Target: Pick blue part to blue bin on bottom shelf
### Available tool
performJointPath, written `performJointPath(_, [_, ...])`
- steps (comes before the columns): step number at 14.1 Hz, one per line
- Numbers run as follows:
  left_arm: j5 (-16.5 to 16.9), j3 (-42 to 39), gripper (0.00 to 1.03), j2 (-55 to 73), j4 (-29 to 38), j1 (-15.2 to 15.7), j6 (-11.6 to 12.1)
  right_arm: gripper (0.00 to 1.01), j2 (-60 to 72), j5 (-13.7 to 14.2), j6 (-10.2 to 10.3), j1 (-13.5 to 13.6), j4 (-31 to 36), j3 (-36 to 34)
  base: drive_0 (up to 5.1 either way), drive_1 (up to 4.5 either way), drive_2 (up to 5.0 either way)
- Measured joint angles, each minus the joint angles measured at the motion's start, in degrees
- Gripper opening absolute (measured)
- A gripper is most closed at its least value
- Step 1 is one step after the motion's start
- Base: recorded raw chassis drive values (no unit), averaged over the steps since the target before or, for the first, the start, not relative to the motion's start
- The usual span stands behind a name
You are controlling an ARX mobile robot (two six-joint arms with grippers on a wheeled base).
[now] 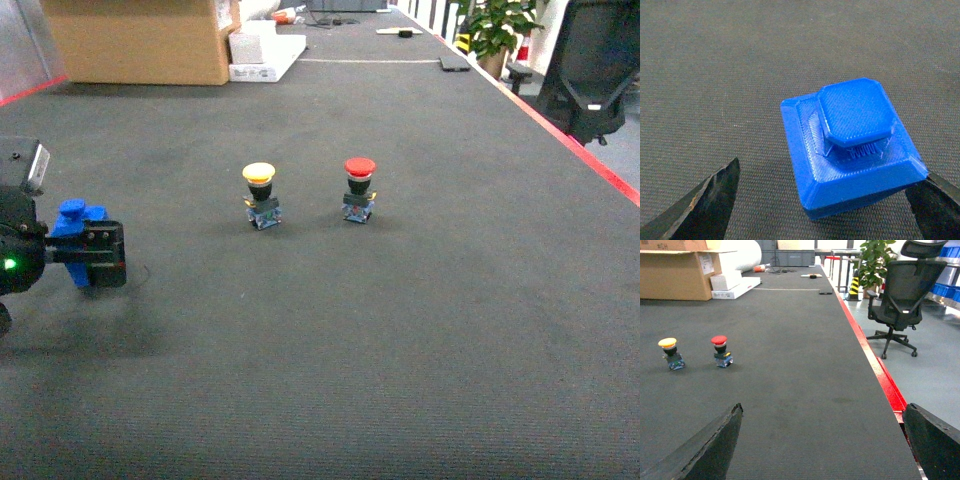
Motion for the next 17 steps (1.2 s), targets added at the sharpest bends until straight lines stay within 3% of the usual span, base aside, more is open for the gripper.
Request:
performJointPath(2, [0.42,1.55,0.98,2.12,0.61,-0.07,-0.07,0.98,0.0,0.0,0.0,0.0,0.02,0.0,0.0,0.0,0.0])
performJointPath(5, [0.92,3.52,0.98,4.44,2.89,0.24,-2.25,0.98,0.0,0.0,0.0,0.0,0.0,0.02,0.0,0.0,0.0])
performJointPath(10, [0.72,3.34,0.46,4.48,3.91,0.37,-3.21,0.98,0.0,0.0,0.0,0.0,0.02,0.0,0.0,0.0,0.0])
performJointPath(12, [-0.63,-1.27,0.45,1.64,5.88,0.24,-3.65,0.98,0.0,0.0,0.0,0.0,0.02,0.0,0.0,0.0,0.0])
performJointPath(15, [-1.36,-15.63,0.44,-12.13,11.43,1.27,-4.61,0.98,0.0,0.0,0.0,0.0,0.0,0.0,0.0,0.0,0.0])
performJointPath(16, [-0.94,-24.3,0.44,-27.98,4.94,1.88,-4.74,0.98,0.0,0.0,0.02,0.0,0.0,0.0,0.0,0.0,0.0])
performJointPath(17, [-1.18,-27.87,0.44,-44.65,-4.55,1.53,-5.68,0.98,0.0,0.0,0.0,0.0,0.0,0.0,0.0,0.0,0.0])
